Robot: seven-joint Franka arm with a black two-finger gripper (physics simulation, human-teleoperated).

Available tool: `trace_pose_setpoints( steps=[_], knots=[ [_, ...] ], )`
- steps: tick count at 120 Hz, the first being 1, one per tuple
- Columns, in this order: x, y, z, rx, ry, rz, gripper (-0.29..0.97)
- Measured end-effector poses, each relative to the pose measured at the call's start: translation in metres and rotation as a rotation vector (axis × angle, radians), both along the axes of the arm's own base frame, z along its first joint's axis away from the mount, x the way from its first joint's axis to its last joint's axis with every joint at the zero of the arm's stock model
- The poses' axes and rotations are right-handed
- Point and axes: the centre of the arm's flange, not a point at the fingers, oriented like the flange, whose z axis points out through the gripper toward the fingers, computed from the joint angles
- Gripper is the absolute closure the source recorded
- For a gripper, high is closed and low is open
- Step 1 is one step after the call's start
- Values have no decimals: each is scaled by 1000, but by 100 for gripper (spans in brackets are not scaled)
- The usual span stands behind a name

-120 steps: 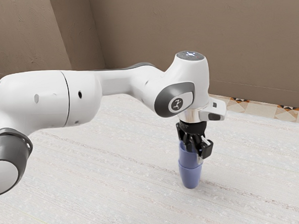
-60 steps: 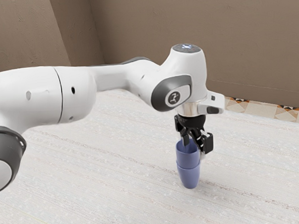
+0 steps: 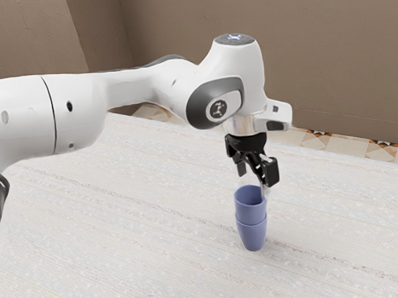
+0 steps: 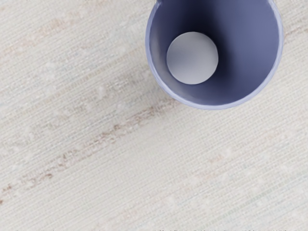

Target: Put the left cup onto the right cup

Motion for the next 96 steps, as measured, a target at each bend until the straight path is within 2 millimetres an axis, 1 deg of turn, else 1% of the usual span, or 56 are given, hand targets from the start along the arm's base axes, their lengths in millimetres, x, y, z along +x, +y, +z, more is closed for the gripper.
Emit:
trace_pose_setpoints(
  steps=[23,45,74,96],
  knots=[
    [-2,13,19,-1,-4,16,2],
    [0,36,37,1,-1,49,1],
    [6,79,59,1,6,112,0],
    [12,119,74,0,11,173,0]
  ],
)
